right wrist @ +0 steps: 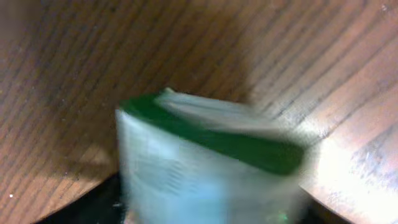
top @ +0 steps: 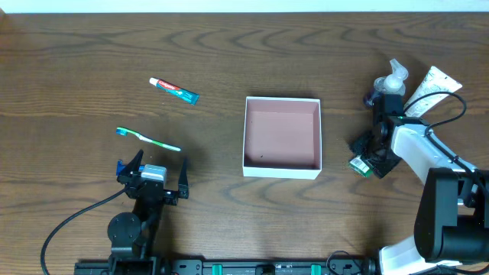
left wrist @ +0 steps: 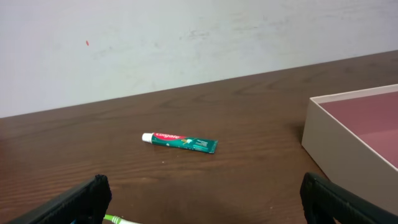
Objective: Pack container
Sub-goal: 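Lift the soap package with the right gripper and carry it over the box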
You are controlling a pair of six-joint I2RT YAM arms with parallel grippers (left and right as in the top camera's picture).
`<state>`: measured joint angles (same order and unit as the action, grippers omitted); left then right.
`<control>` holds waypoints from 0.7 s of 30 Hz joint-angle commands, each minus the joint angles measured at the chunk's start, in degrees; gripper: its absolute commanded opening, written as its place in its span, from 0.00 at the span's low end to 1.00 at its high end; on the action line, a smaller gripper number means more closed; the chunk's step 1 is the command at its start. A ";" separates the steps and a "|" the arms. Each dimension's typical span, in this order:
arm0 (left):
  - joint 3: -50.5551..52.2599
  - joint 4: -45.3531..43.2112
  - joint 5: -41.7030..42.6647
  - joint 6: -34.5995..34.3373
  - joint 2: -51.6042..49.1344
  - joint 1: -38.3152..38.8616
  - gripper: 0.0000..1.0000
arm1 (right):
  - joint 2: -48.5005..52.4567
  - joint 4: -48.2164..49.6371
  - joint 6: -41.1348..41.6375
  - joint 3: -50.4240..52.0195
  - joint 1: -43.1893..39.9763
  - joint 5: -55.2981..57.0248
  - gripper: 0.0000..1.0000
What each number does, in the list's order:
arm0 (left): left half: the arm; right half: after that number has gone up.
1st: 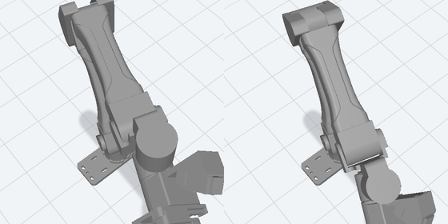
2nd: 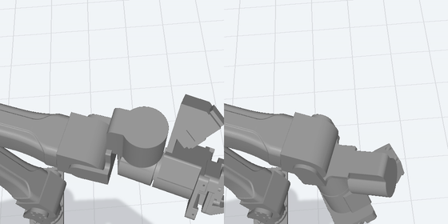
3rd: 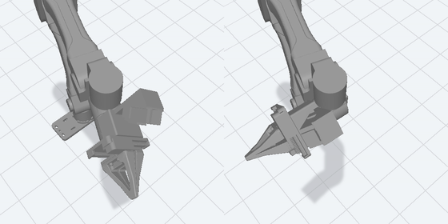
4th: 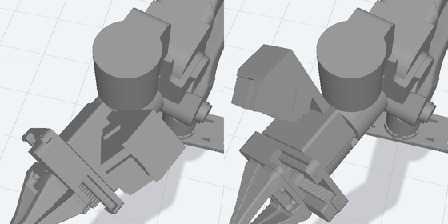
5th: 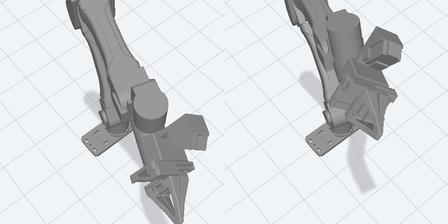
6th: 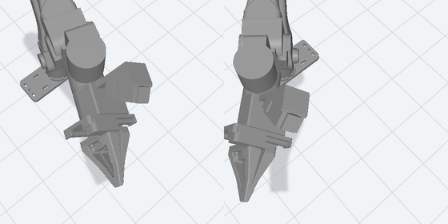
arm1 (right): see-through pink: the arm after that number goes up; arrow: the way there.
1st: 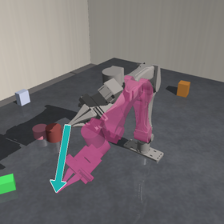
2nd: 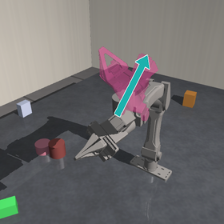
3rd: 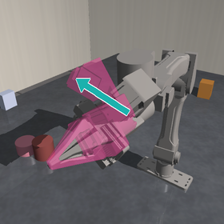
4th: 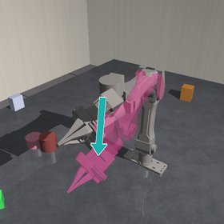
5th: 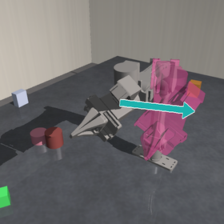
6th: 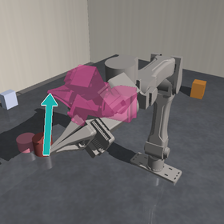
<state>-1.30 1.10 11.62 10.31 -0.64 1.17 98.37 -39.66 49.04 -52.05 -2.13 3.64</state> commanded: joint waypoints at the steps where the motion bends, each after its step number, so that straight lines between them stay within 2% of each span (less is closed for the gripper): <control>1: 1.07 1.81 0.61 -0.48 0.31 -0.28 0.98 | 1.09 0.39 -1.88 0.37 0.66 0.35 0.54; 12: 1.07 1.81 0.61 -0.48 0.31 -0.28 0.98 | 1.07 0.76 -5.31 0.37 0.70 -1.97 0.22; 17: 1.07 1.81 0.61 -0.48 0.31 -0.28 0.98 | 1.05 0.92 -7.23 0.35 0.70 -3.23 0.12; 21: 1.07 1.81 0.61 -0.48 0.31 -0.28 0.99 | 0.83 1.14 -9.07 0.33 0.70 -4.44 0.11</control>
<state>-1.30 1.10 11.64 10.33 -0.62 1.17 98.15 -38.54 42.61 -52.25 -2.13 1.72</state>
